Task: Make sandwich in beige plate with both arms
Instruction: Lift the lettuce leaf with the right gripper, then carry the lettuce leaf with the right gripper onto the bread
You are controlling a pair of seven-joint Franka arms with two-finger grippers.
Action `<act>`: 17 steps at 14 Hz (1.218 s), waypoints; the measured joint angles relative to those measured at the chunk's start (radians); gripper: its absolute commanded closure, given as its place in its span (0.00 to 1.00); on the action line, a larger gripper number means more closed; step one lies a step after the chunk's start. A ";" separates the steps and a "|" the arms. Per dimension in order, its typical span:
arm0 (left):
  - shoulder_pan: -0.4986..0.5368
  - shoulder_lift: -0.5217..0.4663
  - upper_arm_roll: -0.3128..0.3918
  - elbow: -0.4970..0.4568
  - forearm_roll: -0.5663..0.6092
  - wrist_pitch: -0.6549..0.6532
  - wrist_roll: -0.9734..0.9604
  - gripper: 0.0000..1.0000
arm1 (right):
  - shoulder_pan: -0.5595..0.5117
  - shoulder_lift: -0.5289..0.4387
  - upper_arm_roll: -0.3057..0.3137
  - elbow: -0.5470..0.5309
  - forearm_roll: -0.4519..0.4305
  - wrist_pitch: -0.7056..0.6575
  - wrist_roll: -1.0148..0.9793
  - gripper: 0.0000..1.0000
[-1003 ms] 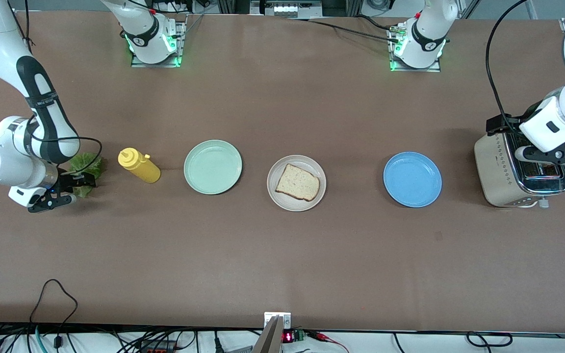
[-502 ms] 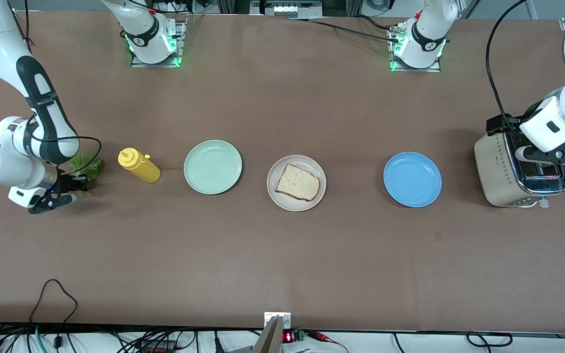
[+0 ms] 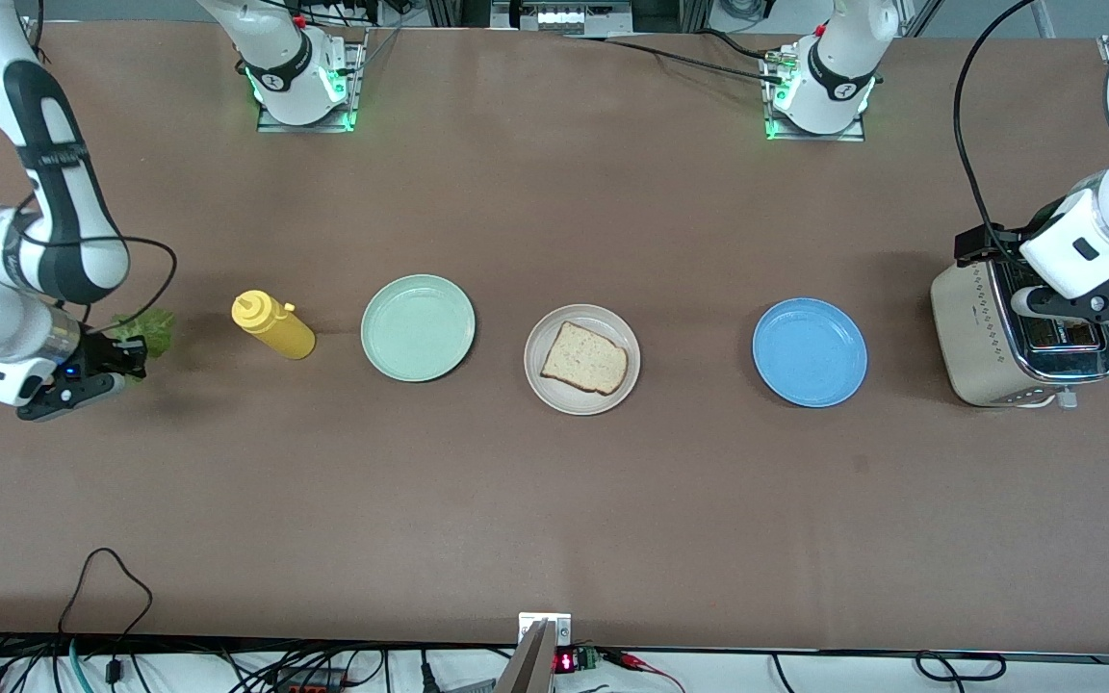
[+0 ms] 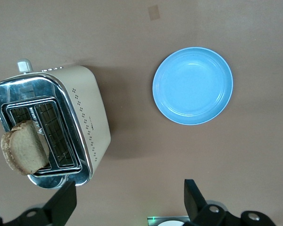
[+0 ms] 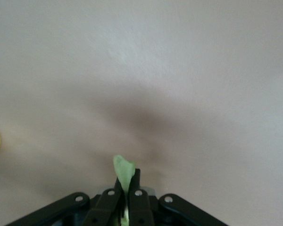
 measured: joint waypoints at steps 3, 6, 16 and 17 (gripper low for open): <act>0.000 0.000 0.000 0.000 0.000 0.000 0.000 0.00 | 0.039 -0.104 0.005 0.061 0.000 -0.159 -0.046 1.00; 0.000 0.000 0.000 0.001 0.000 0.000 0.000 0.00 | 0.114 -0.187 0.009 0.173 0.005 -0.362 -0.085 1.00; 0.000 0.000 -0.001 0.001 0.000 0.000 0.000 0.00 | 0.494 -0.210 0.018 0.324 0.180 -0.446 -0.169 1.00; 0.000 0.000 -0.001 0.001 0.000 0.000 0.000 0.00 | 0.544 -0.200 0.019 0.334 0.214 -0.425 -0.168 1.00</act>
